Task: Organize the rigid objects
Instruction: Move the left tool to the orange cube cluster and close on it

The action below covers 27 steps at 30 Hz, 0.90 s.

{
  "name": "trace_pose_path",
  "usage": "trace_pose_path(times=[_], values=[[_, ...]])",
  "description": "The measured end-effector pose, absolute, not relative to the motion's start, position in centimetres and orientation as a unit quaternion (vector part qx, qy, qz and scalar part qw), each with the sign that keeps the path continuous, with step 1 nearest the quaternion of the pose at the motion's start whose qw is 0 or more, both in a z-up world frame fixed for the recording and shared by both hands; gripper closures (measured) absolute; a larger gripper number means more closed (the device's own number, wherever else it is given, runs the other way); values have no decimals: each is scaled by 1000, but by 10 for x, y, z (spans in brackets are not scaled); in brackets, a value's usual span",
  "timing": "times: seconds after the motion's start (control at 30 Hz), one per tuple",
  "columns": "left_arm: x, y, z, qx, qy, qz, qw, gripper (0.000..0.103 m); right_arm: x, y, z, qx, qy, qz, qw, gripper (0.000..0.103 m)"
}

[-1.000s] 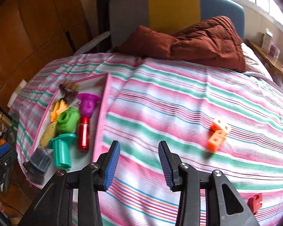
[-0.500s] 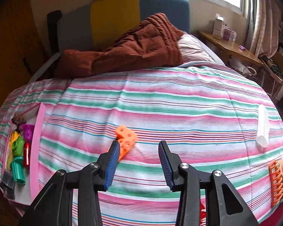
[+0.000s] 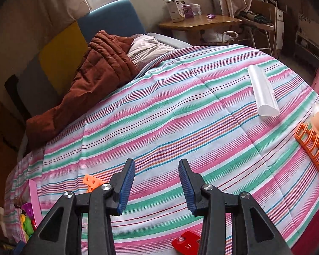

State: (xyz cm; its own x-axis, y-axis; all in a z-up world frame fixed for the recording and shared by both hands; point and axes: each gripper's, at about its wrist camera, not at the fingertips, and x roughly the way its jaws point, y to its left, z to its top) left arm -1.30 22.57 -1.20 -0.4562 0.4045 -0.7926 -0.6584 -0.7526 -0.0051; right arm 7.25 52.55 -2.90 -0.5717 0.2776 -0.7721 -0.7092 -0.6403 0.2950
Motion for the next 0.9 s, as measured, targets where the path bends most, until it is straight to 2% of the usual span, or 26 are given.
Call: trace_pose_path(times=[0.17,0.3,0.43,0.9], values=[[-17,274,-27,-427,170,819,345,48,100,538,-8,-276,328,844,321,59],[-24,306,-39,-437,179,805,360,48,120,559,-15,-251,395,818,336,59],[-38,327,-49,-456,165,792,371,37,123,571,-26,-261,437,795,330,59],[-60,382,-71,-457,170,778,395,39,93,560,-41,-321,434,795,278,59]])
